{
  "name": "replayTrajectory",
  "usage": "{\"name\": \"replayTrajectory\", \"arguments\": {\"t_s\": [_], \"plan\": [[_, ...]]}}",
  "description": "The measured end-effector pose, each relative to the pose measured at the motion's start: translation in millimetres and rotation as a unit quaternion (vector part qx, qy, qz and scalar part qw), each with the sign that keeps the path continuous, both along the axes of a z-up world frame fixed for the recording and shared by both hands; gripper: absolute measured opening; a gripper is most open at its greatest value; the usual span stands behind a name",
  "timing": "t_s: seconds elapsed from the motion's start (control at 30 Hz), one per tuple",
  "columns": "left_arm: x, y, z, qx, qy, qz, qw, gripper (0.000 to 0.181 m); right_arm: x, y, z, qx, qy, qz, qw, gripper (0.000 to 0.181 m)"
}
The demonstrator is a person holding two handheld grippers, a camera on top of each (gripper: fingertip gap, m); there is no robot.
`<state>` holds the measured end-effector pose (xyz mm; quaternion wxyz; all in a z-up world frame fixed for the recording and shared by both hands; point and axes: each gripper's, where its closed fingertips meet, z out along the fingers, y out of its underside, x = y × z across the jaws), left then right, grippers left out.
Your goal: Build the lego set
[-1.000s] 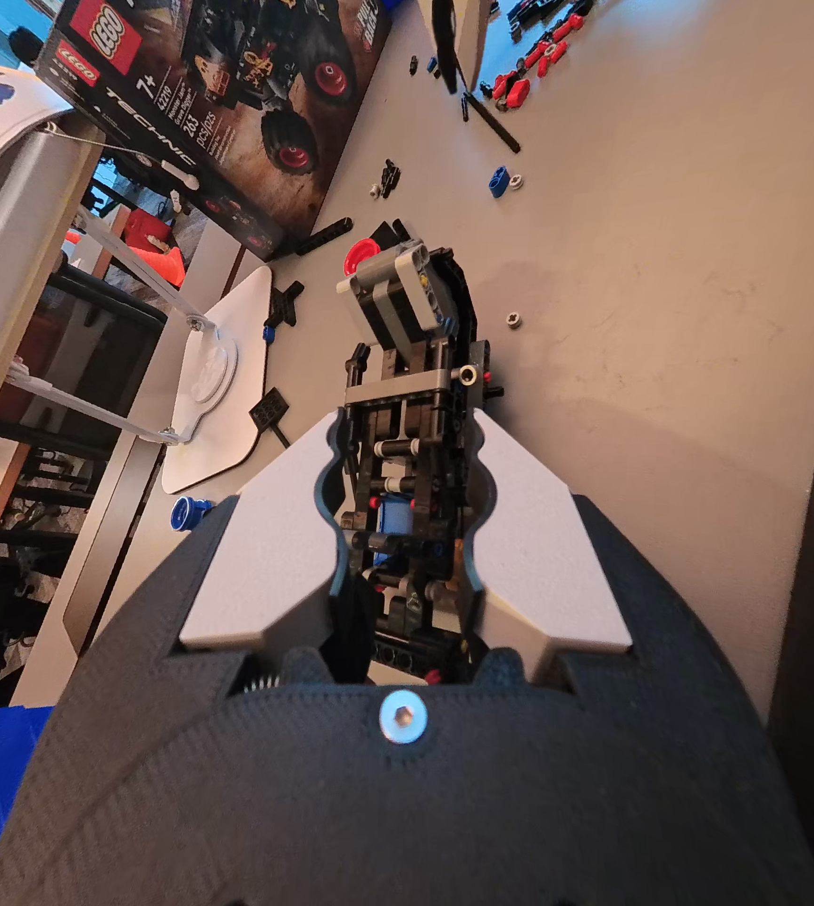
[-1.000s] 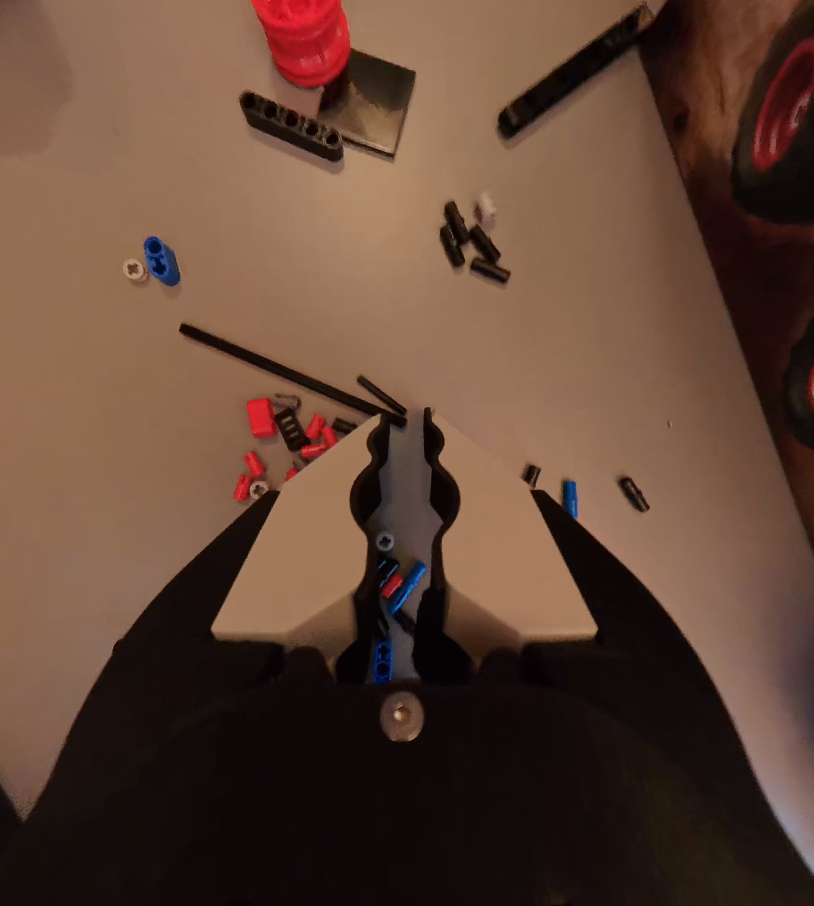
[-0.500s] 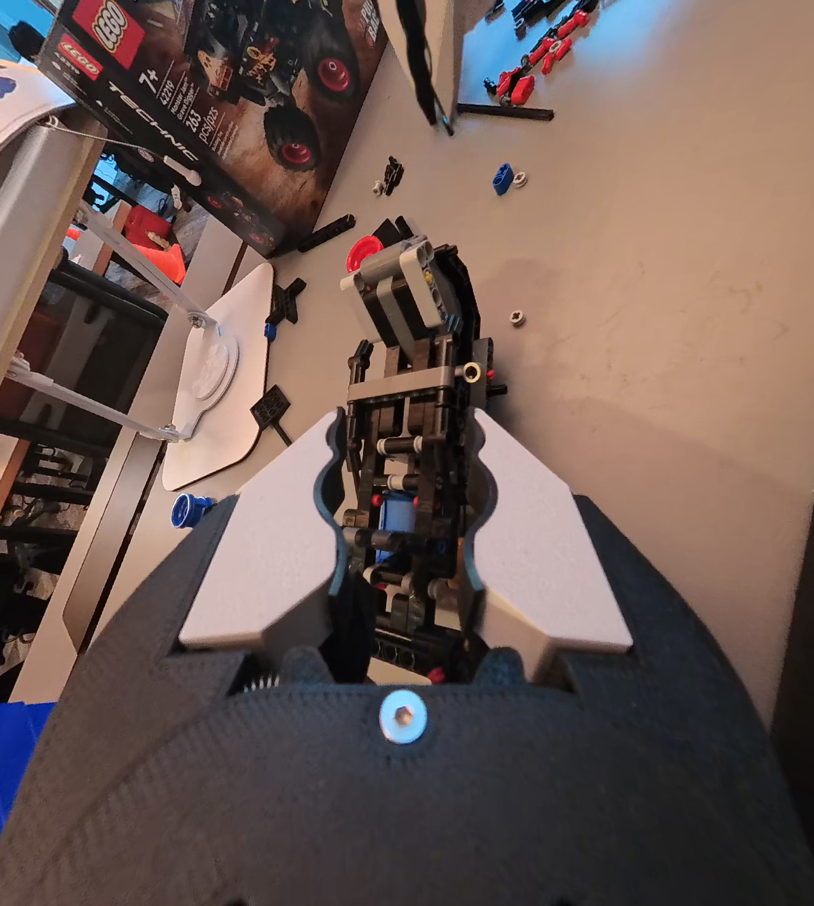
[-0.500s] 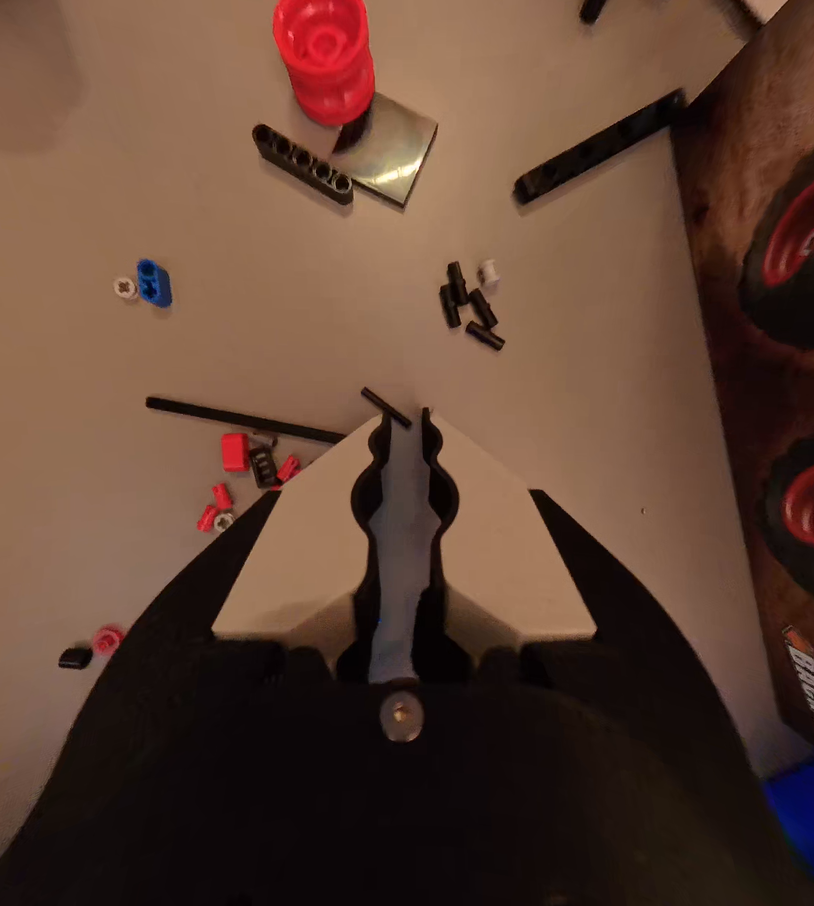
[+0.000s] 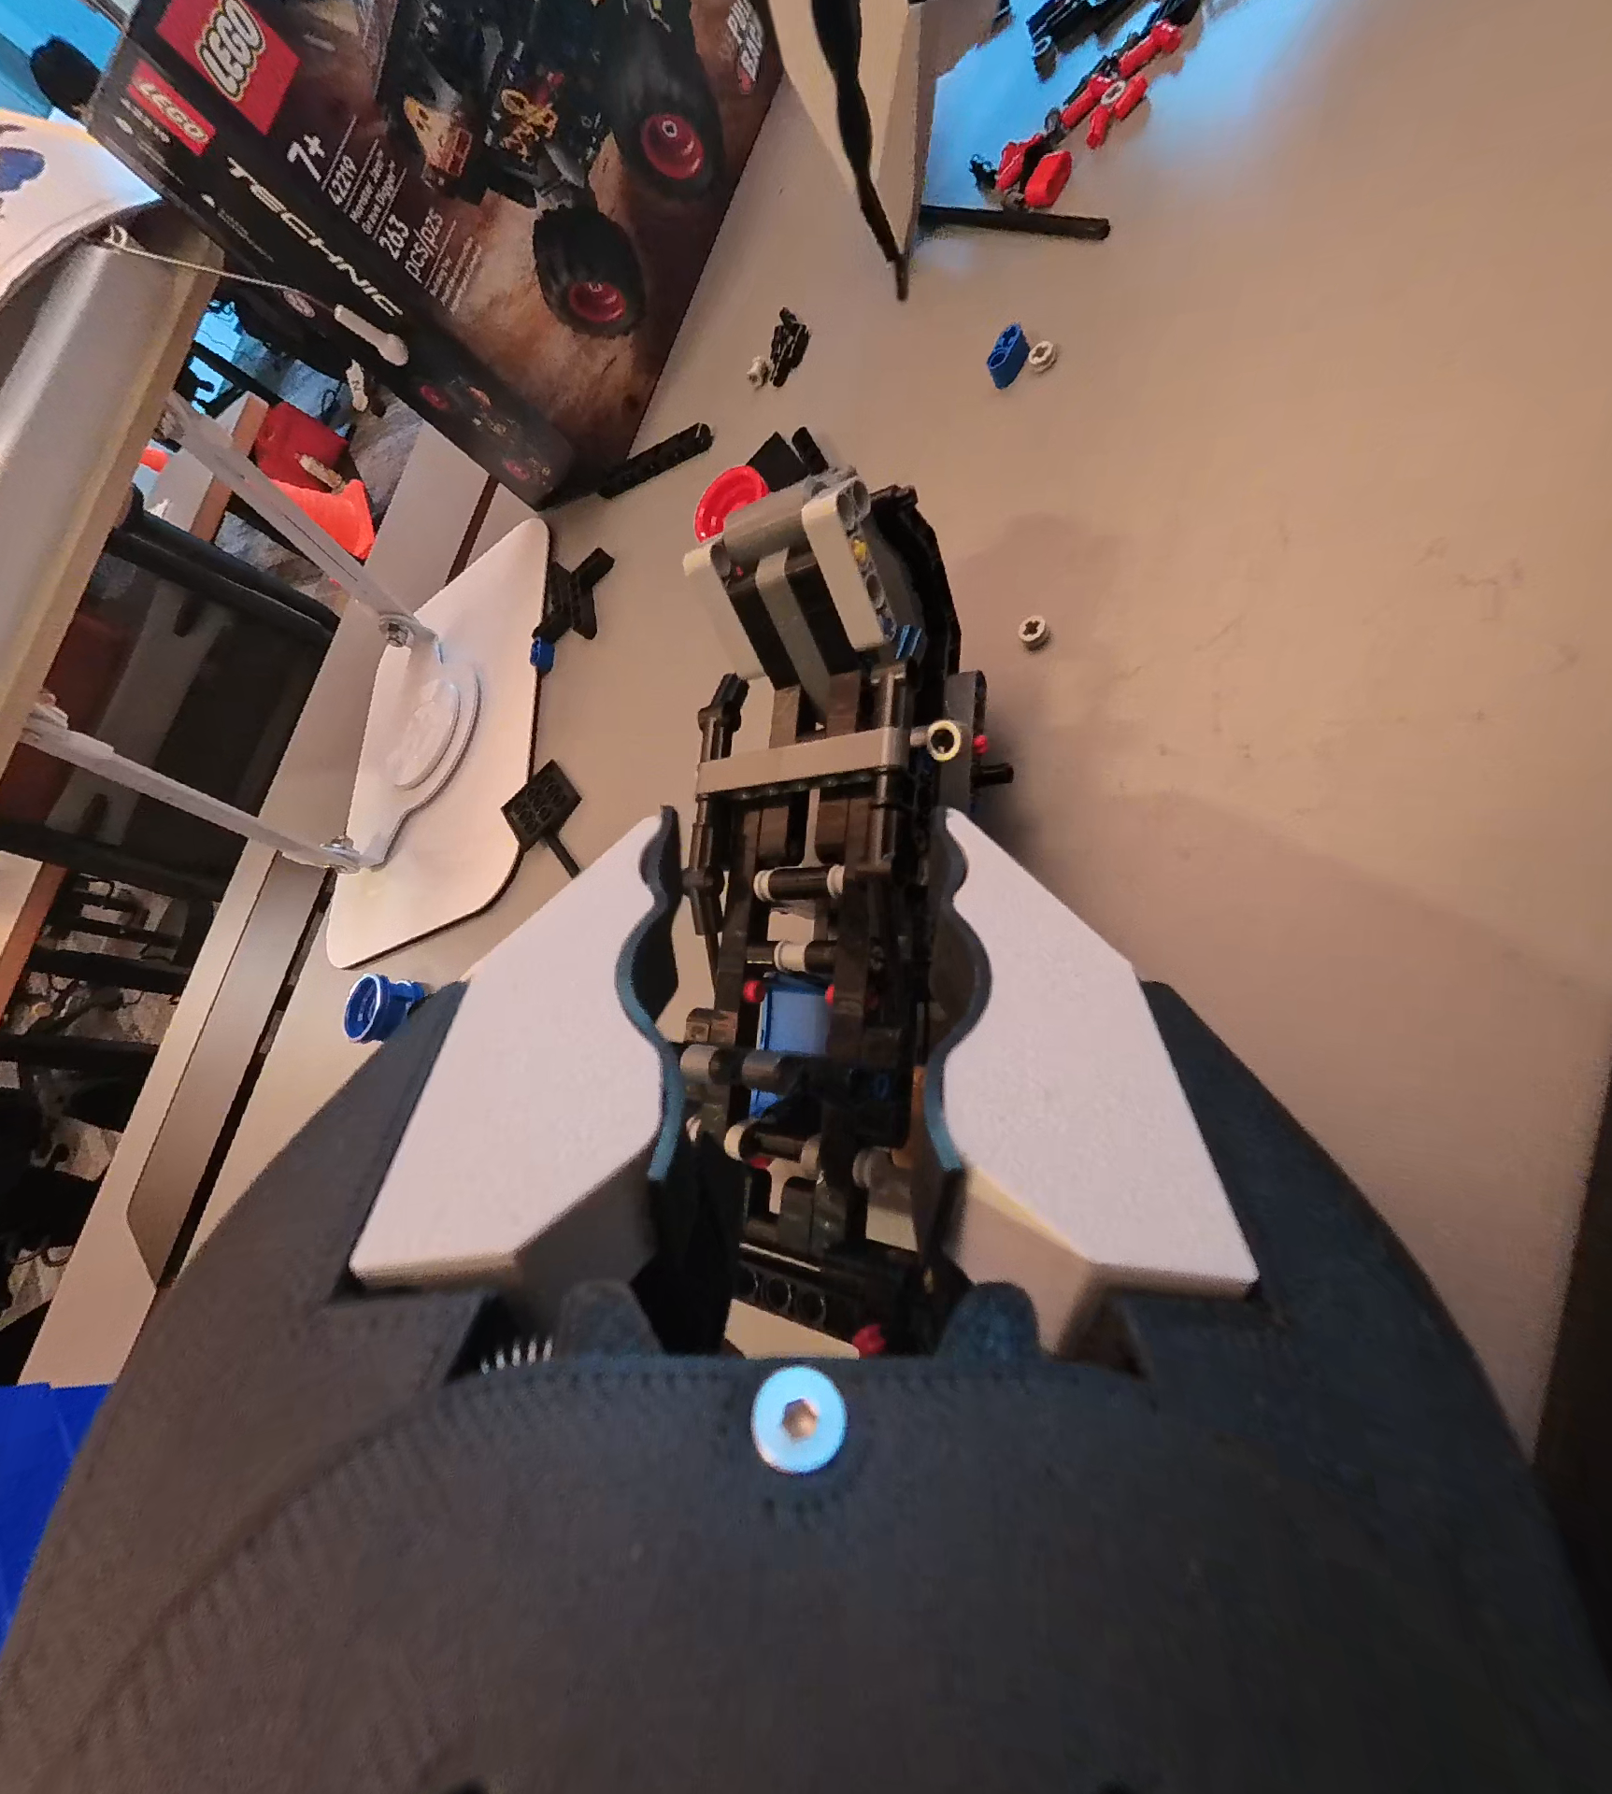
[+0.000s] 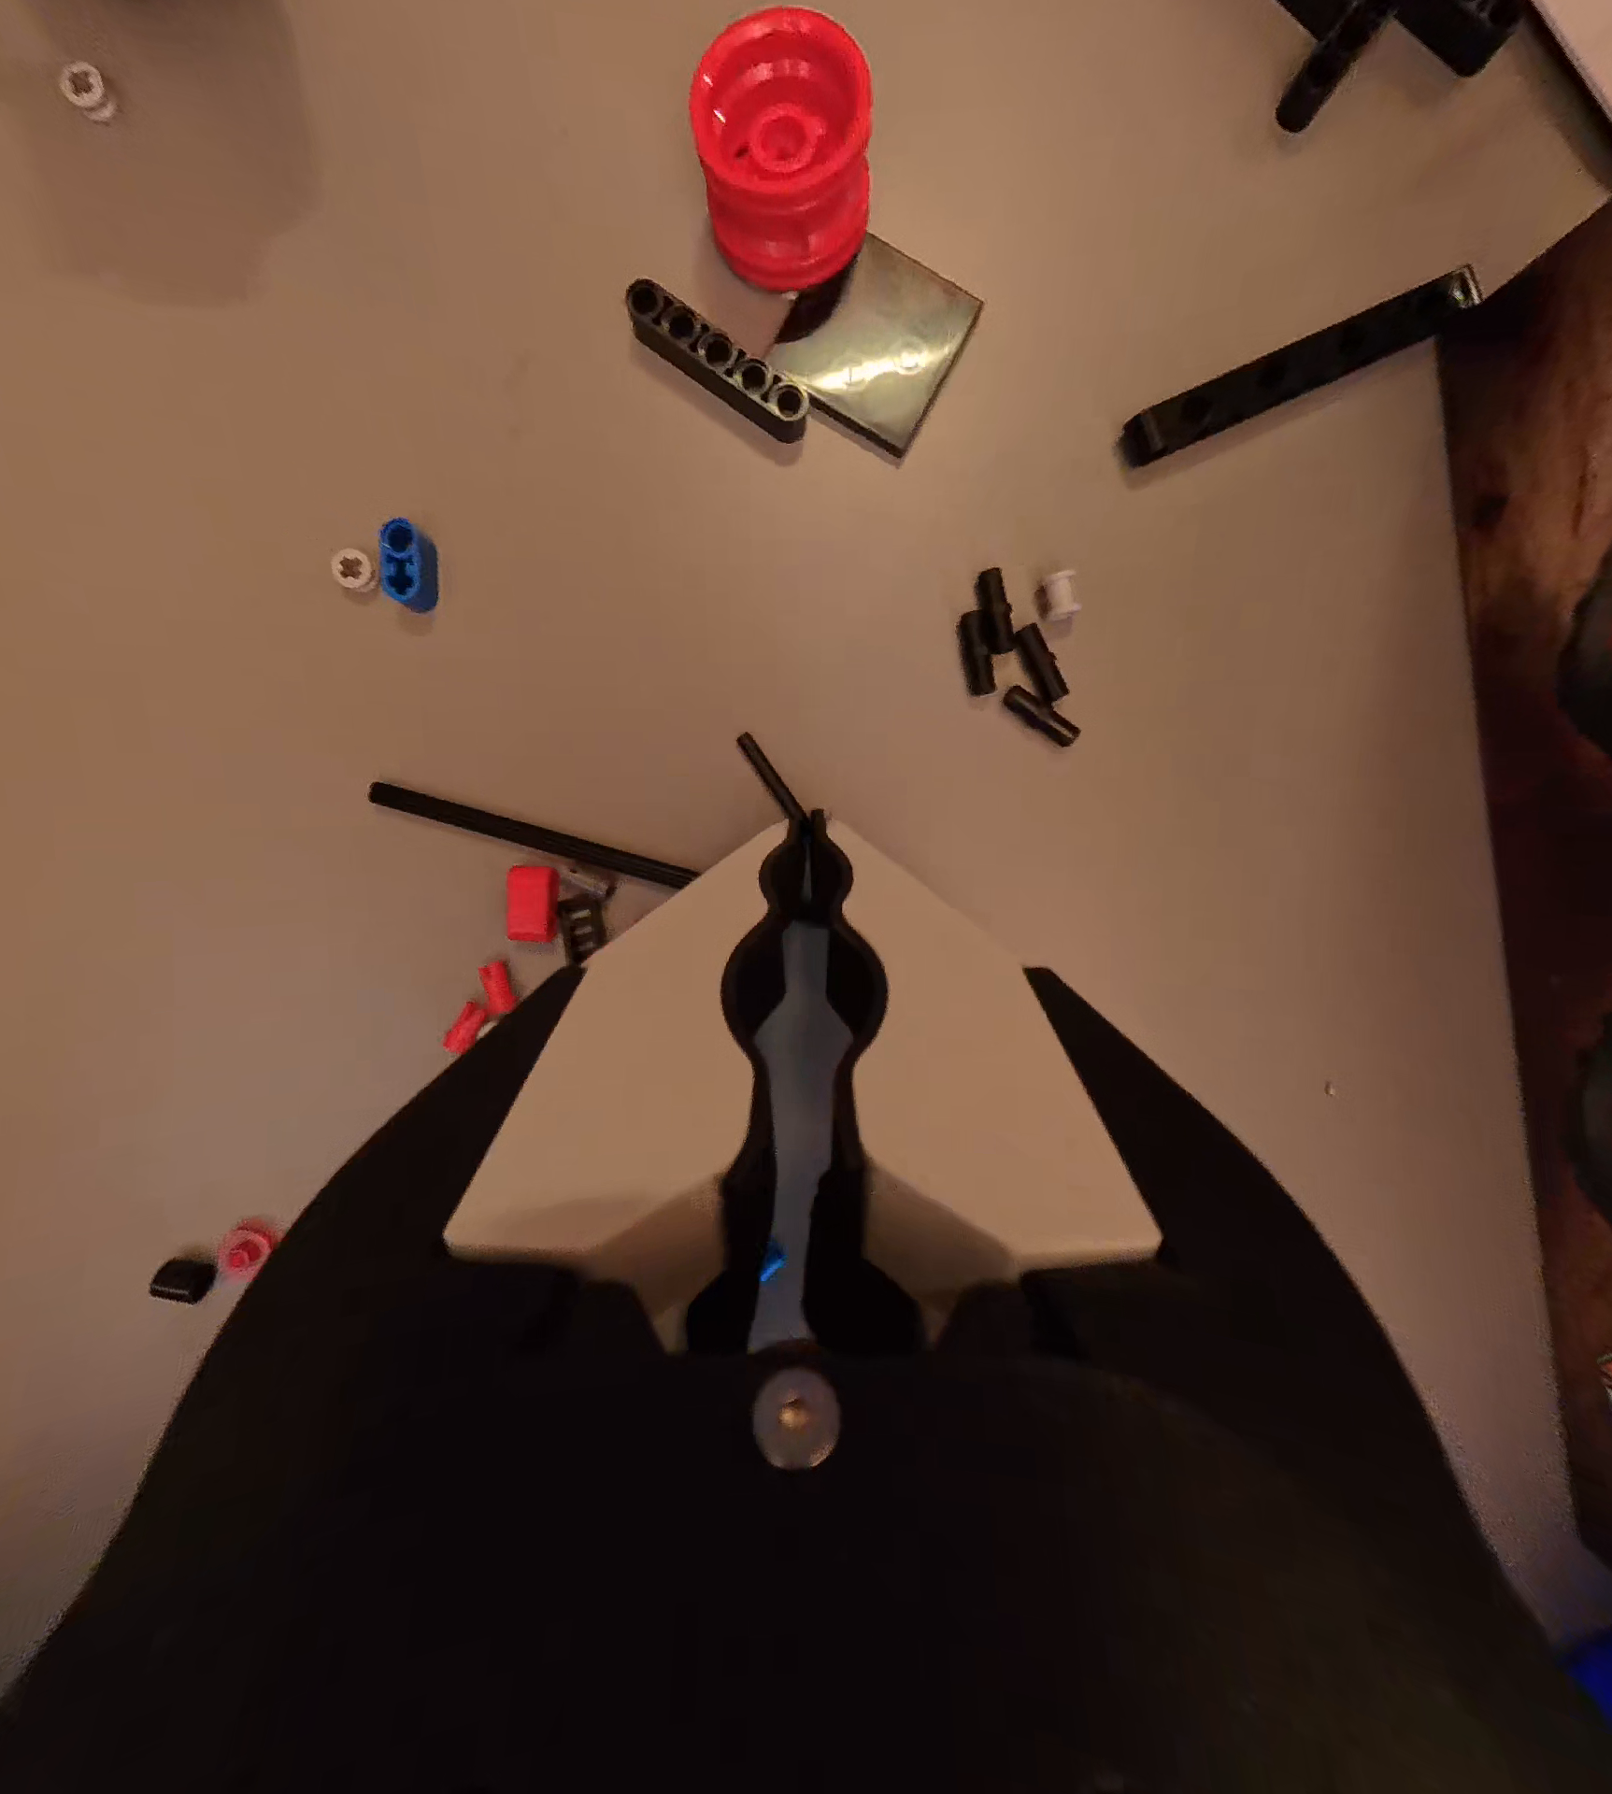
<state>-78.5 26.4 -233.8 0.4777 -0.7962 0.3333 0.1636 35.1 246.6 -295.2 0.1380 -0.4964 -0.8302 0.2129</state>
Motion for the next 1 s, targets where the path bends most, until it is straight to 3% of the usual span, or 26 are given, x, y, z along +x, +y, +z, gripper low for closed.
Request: {"name": "replayTrajectory", "arguments": {"t_s": [0.27, 0.33, 0.73, 0.83, 1.0], "plan": [[2.3, 1.5, 4.9, 0.010, -0.001, -0.001, 1.000, 0.048, -0.1, -13.8, 10.7, -0.013, 0.031, -0.026, 0.999, 0.000], [2.9, 1.7, 3.8, 0.008, 0.002, -0.002, 1.000, 0.049, -5.4, -5.5, 11.3, -0.006, 0.031, -0.056, 0.998, 0.014], [2.7, 1.1, 4.4, 0.010, 0.001, -0.003, 1.000, 0.049, -13.7, -7.0, -0.4, -0.011, 0.013, -0.087, 0.996, 0.000], [2.3, 1.3, 8.8, 0.020, 0.001, 0.000, 1.000, 0.048, -12.7, -16.2, 3.5, -0.033, 0.027, -0.085, 0.996, 0.000], [8.6, 2.4, 21.0, 0.047, 0.013, -0.002, 0.999, 0.047, -9.8, -55.7, 32.4, -0.073, 0.071, -0.059, 0.993, 0.000]]}}
